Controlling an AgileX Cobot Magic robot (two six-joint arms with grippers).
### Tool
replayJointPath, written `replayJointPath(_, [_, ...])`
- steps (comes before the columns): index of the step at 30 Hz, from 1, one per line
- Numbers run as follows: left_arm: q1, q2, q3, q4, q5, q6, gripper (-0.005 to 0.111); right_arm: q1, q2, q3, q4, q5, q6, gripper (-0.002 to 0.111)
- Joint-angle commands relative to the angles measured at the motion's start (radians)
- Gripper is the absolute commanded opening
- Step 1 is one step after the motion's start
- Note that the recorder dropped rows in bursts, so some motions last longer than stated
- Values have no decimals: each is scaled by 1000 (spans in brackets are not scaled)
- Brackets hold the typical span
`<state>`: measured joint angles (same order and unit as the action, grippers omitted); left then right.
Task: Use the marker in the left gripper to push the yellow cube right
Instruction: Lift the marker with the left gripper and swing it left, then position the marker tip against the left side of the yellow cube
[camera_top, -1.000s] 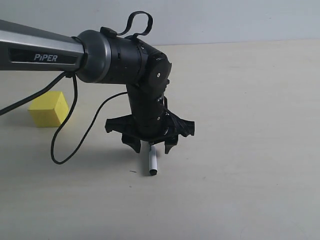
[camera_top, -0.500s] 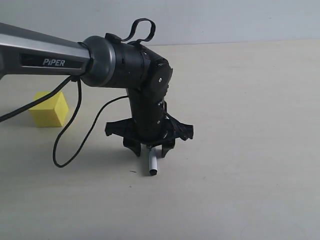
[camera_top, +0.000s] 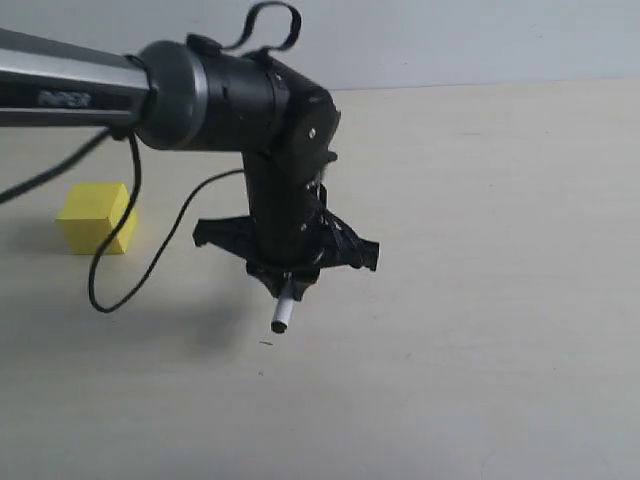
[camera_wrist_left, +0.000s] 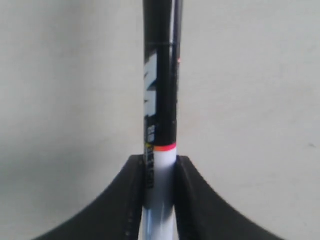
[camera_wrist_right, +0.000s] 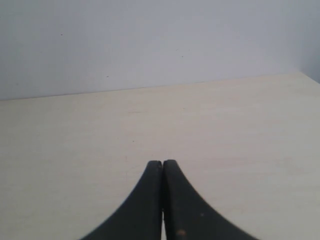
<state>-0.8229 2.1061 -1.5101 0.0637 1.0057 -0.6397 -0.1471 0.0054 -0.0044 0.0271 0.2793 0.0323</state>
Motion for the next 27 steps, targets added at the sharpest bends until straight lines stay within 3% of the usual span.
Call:
replayJointPath(1, [22, -161, -2, 96, 59, 97, 0, -7, -5, 4, 1, -12, -2, 0])
replayJointPath(6, [83, -338, 12, 195, 210, 213, 0, -7, -5, 4, 1, -12, -2, 0])
replayJointPath(10, [174, -509, 112, 245, 215, 284, 0, -7, -5, 4, 1, -12, -4, 0])
replayJointPath(15, [415, -668, 272, 301, 157, 429, 0, -7, -5, 4, 1, -12, -2, 0])
replayJointPath(19, [682, -704, 391, 321, 114, 553, 0, -7, -5, 4, 1, -12, -2, 0])
replayJointPath(22, [843, -674, 452, 279, 29, 623, 0, -7, -5, 4, 1, -12, -4, 0])
replayJointPath(24, [894, -646, 472, 249, -69, 689, 0, -7, -5, 4, 1, -12, -4, 0])
replayJointPath(27, [906, -612, 472, 249, -159, 957, 0, -7, -5, 4, 1, -12, -4, 0])
